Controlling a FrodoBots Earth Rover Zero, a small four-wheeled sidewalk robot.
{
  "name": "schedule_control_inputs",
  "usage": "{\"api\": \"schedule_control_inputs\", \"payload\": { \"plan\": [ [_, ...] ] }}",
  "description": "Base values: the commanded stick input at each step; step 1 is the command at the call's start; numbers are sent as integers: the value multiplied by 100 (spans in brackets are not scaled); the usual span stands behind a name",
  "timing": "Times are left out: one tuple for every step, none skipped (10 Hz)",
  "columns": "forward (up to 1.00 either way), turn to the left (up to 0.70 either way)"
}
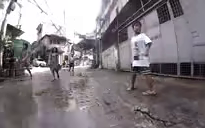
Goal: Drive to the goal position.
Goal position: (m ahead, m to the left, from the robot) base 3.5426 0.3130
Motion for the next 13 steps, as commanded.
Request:
{"api": "schedule_control_inputs", "payload": {
  "plan": [
    [100, 0],
    [100, 0],
    [100, 0],
    [100, 0],
    [100, 0],
    [100, 0],
    [100, 2],
    [100, 22],
    [100, 0],
    [100, 0],
    [100, 0],
    [100, 27],
    [100, 27]
  ]
}}
